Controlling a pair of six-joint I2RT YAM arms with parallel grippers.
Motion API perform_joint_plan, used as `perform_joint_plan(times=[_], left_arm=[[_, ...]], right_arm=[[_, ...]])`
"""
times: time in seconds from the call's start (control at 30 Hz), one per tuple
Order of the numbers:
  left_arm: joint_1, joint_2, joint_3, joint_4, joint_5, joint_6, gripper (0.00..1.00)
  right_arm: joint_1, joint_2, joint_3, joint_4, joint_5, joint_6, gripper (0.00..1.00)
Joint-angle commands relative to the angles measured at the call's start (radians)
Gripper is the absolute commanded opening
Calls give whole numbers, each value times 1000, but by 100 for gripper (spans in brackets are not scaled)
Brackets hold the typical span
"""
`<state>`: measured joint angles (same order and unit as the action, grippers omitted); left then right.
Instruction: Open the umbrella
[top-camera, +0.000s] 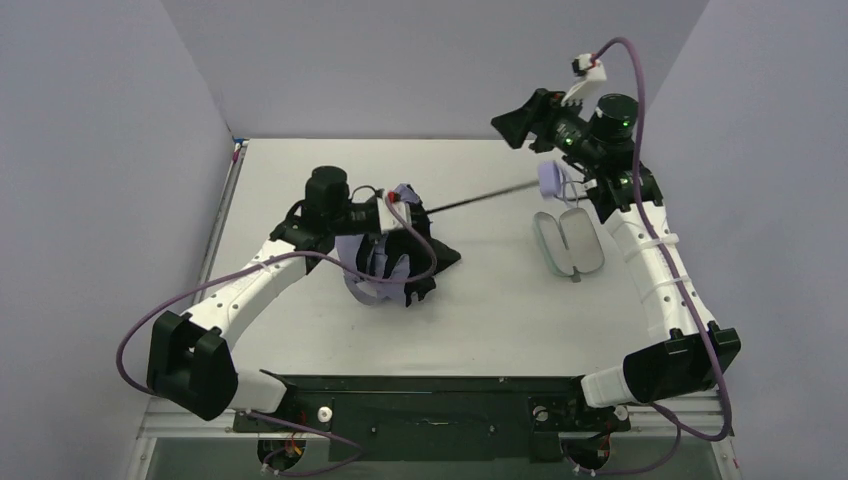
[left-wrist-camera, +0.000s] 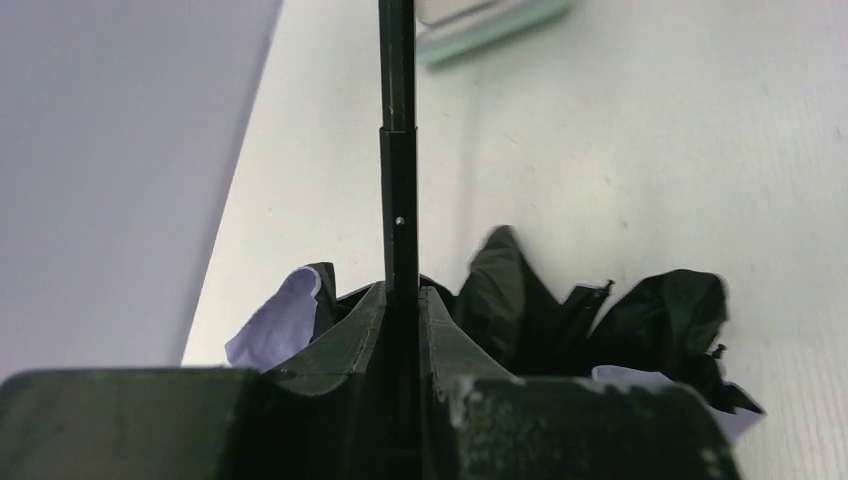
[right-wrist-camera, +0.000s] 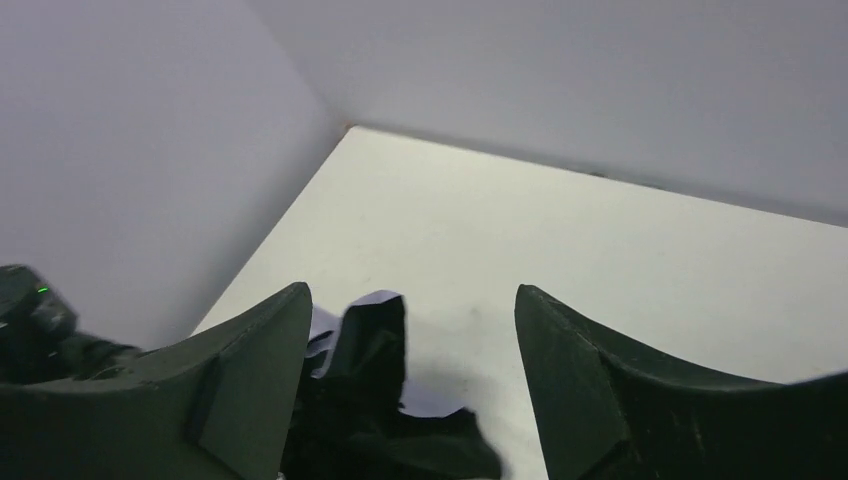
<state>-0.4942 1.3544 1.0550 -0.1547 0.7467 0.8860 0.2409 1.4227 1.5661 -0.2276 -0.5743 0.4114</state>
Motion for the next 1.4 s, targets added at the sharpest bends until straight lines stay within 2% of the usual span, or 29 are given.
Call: perform_joint_plan(times=[0.0,0.03,0.17,0.33,0.47,0.6,0.73,0.9,1.0,1.1,1.17,1.2,1.23,1.27,1.33,1.37], left_arm=[[110,52,134,420,132,-610,0],[137,76,146,465,132,-754,0],[183,141,210,699,105,-1099,0],[185,177,233,809,85,-1303,0],[172,194,233,854,74,-1443,0],[133,193,208,922,79,-1512,0],[87,181,193,926,78,-1498,0],[58,177,196,907,76,-1474,0],[48,182,204,915,96,-1471,0],[23,177,205,908,124,-1434,0],[5,169,202,889,126,-1406,0],[3,169,203,881,128,-1407,0],[3,170,205,874,129,-1408,0],[3,171,214,844,127,-1402,0],[5,169,232,767,118,-1365,0],[8,162,237,739,112,-1329,6]], right_arm=[[-118,-60,-18,65,119,71,69],[-125,-81,-49,65,125,77,68],[-122,-144,-148,74,132,85,68],[-6,-169,-178,92,143,30,69],[112,-142,-128,112,175,-36,70],[180,-56,7,133,183,-13,69],[226,17,81,172,173,9,68],[274,64,111,194,157,20,70],[296,72,107,193,167,10,74],[301,81,102,181,202,0,72],[302,85,98,175,209,0,61],[302,84,93,174,205,-2,46],[302,84,87,174,204,-6,36],[302,80,84,175,201,-8,14],[302,78,80,170,202,-18,0],[302,78,85,165,203,-30,0]])
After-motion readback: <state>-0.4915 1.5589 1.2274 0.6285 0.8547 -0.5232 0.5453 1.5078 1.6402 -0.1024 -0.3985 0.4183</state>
